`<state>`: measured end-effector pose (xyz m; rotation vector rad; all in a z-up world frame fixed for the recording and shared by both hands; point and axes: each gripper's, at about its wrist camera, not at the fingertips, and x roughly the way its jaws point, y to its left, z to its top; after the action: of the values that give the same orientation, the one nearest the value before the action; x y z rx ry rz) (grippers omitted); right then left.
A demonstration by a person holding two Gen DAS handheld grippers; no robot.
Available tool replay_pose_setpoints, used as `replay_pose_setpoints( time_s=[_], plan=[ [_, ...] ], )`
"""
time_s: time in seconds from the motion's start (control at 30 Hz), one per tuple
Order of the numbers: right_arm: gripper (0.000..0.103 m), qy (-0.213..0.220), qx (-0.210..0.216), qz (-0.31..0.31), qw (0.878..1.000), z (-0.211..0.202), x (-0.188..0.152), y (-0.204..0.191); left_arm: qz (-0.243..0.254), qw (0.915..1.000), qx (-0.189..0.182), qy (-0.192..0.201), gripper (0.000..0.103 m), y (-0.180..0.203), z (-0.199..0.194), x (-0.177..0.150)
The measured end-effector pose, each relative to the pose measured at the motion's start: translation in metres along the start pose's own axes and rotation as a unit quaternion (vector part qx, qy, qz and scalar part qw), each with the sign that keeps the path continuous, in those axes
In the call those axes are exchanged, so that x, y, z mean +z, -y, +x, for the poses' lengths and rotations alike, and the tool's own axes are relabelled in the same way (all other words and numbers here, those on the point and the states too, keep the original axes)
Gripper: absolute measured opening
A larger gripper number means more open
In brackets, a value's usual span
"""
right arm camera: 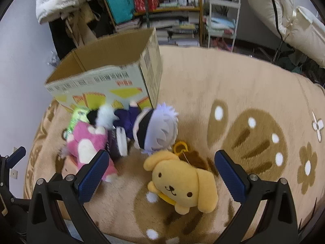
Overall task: Organize soft objects
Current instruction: 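Lower the left tool to the pink pig cushion while the right tool lowers to the yellow dog plush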
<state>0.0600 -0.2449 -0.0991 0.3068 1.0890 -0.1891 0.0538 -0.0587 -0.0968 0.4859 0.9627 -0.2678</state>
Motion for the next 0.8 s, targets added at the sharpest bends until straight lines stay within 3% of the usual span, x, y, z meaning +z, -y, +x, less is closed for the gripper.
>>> replay_pose_setpoints(
  time_s=[0.33,0.8],
  plan=[
    [0.101,-0.098,-0.021,0.033,0.994,0.041,-0.007,0.016,0.029,0.9964,-0.022,-0.076,0.102,0.022,0.041,-0.007],
    [0.098,-0.141,-0.038,0.051,0.988,0.079,-0.014,0.031,0.011,0.9952,-0.040,-0.088,0.102,0.017,0.057,-0.007]
  ],
)
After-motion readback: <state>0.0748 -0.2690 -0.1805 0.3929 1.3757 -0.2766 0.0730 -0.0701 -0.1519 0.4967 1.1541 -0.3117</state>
